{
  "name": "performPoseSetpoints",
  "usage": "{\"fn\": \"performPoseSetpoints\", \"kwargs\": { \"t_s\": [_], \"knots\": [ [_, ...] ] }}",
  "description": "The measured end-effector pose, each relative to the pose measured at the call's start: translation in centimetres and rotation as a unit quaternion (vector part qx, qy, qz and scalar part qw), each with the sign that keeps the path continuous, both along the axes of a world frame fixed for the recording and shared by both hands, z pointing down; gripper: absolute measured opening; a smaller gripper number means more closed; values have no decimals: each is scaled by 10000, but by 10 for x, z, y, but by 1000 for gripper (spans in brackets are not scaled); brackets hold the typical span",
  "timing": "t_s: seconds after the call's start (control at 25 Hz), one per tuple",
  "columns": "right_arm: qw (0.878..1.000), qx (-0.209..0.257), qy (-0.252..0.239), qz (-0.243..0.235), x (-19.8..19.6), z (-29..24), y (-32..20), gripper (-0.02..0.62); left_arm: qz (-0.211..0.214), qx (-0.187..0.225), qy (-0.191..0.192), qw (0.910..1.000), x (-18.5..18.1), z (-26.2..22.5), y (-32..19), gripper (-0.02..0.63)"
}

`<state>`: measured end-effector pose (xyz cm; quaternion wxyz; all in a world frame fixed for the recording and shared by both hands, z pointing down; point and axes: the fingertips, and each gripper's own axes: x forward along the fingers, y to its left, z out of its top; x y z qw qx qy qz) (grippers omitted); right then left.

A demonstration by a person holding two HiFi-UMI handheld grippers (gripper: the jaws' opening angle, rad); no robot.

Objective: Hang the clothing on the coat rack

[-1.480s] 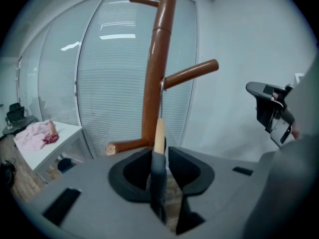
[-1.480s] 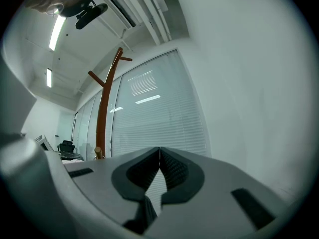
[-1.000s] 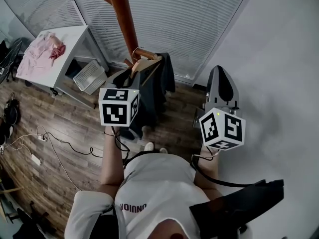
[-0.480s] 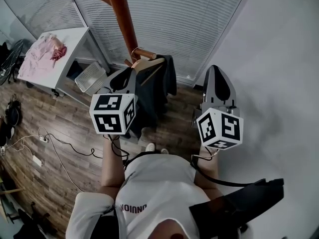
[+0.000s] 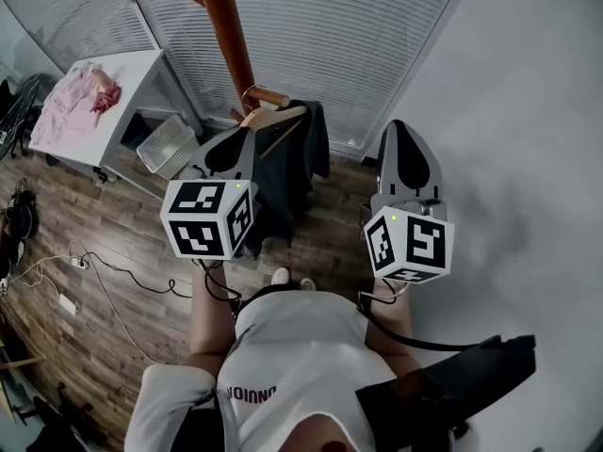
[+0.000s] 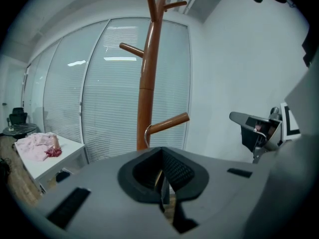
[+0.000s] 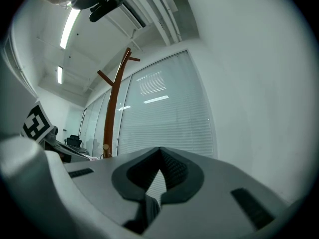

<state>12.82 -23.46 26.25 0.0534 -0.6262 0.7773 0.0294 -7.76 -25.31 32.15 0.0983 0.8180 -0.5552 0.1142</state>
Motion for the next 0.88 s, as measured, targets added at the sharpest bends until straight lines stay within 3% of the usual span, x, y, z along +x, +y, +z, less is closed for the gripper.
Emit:
{"fn": "performPoseSetpoints", "kwargs": {
  "t_s": [0.88],
  "knots": [
    [9999, 41, 99, -102, -6, -1, 1, 18, -41, 70, -27, 10000, -3, -5, 3, 14]
  ]
}}
